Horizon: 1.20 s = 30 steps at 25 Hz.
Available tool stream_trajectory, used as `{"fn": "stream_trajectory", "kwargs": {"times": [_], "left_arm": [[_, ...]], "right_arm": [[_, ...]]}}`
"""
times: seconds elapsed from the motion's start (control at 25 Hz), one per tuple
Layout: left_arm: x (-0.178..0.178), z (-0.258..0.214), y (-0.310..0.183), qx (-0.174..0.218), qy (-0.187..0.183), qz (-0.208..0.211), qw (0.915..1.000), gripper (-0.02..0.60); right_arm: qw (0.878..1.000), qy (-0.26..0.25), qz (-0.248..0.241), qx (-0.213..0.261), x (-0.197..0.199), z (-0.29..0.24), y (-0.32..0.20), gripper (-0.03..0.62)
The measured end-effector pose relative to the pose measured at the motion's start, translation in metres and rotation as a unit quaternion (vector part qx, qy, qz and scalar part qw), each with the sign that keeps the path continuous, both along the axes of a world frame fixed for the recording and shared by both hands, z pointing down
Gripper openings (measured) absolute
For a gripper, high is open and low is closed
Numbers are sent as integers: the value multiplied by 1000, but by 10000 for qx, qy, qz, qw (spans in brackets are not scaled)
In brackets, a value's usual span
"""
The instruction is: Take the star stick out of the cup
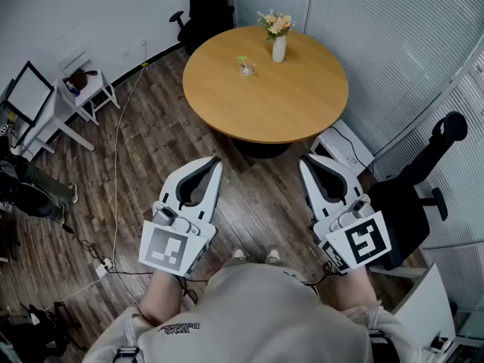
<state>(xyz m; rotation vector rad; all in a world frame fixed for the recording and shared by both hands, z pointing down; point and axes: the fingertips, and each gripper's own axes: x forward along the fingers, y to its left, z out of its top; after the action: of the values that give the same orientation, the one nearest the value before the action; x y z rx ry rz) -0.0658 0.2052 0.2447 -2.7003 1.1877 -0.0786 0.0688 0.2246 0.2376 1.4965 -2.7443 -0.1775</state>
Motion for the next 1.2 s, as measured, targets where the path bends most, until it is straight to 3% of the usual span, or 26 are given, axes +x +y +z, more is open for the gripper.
{"fn": "stream_trajectory", "kwargs": {"times": [0.68, 1.2], "left_arm": [[12, 6, -1, -89, -5, -16, 10000, 21], [44, 11, -3, -99, -58, -176, 9998, 21]], "right_arm": [[9999, -126, 42, -41, 13, 4, -3, 31], [9997, -217, -145, -31, 45, 11, -10, 31]]}}
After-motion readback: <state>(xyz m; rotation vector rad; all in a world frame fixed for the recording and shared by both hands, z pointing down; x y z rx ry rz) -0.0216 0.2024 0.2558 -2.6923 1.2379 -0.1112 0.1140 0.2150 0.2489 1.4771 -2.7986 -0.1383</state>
